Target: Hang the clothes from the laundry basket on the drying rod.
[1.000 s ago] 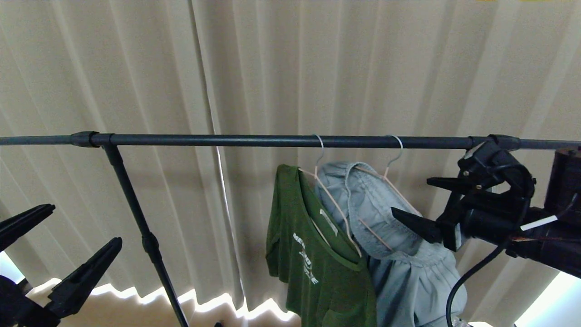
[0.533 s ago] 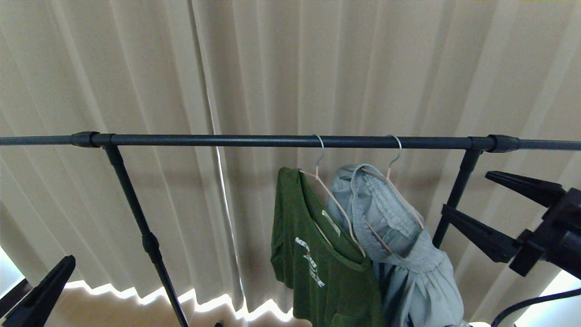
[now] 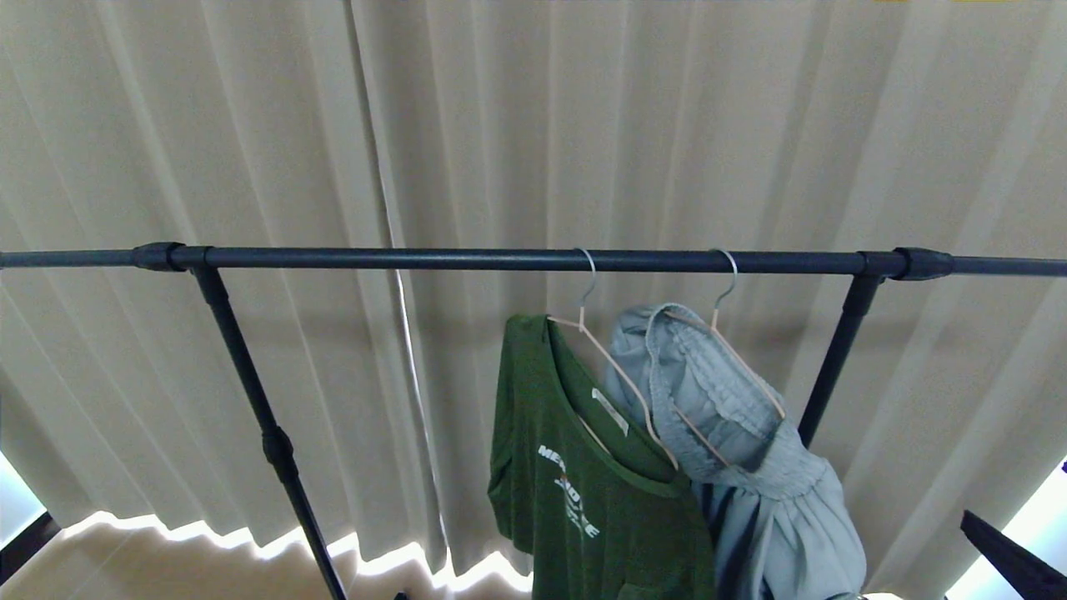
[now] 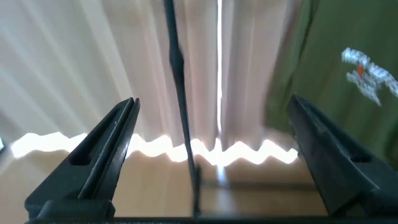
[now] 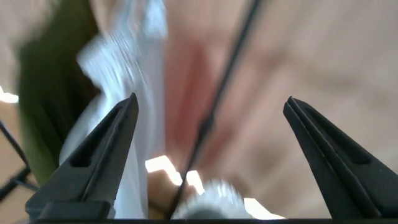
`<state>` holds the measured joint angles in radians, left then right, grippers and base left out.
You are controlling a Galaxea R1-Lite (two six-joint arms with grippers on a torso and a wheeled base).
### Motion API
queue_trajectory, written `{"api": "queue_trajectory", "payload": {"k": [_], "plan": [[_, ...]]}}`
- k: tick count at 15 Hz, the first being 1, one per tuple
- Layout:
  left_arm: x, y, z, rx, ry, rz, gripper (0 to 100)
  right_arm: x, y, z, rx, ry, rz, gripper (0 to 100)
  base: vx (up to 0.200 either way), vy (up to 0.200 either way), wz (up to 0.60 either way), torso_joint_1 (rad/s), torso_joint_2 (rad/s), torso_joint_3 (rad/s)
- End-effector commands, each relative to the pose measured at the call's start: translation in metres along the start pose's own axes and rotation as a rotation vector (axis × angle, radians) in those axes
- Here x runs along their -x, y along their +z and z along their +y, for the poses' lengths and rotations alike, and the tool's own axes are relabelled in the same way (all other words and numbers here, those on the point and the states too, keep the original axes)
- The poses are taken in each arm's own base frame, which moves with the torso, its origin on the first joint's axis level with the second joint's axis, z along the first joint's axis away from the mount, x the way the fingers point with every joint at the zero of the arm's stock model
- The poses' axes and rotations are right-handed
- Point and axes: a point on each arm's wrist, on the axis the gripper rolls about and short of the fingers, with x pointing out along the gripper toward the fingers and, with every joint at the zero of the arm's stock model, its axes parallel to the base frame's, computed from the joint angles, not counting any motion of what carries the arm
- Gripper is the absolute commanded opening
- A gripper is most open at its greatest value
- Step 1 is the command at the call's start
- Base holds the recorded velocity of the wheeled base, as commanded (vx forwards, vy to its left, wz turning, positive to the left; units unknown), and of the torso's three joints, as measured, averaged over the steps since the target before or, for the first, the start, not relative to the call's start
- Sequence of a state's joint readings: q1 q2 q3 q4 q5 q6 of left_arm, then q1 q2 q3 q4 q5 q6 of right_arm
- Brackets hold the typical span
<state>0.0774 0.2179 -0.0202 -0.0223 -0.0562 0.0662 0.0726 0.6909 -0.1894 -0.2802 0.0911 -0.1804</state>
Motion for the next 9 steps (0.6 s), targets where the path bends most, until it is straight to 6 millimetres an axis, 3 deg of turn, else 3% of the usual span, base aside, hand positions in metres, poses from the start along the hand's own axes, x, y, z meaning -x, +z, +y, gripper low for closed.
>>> {"api": "queue_trajectory", "payload": {"k": [1, 5, 7, 9], "plan": [[0.010, -0.005, -0.001, 0.045, 0.026, -0.104, 100, 0.033, -0.017, 0.003, -0.020, -0.128, -0.032, 100, 0.000, 0.000, 0.00, 0.000, 0.00, 0.000], [0.008, -0.010, -0.001, 0.068, 0.017, -0.086, 100, 0.056, -0.060, 0.018, -0.091, -0.132, -0.065, 100, 0.000, 0.000, 0.00, 0.000, 0.00, 0.000], [0.011, -0.012, 0.001, 0.028, -0.112, -0.124, 100, 0.061, -0.081, 0.022, -0.081, -0.073, -0.087, 100, 0.000, 0.000, 0.00, 0.000, 0.00, 0.000], [0.013, -0.013, -0.001, 0.003, -0.120, -0.146, 100, 0.064, -0.086, 0.023, -0.079, -0.050, -0.108, 100, 0.000, 0.000, 0.00, 0.000, 0.00, 0.000]]}}
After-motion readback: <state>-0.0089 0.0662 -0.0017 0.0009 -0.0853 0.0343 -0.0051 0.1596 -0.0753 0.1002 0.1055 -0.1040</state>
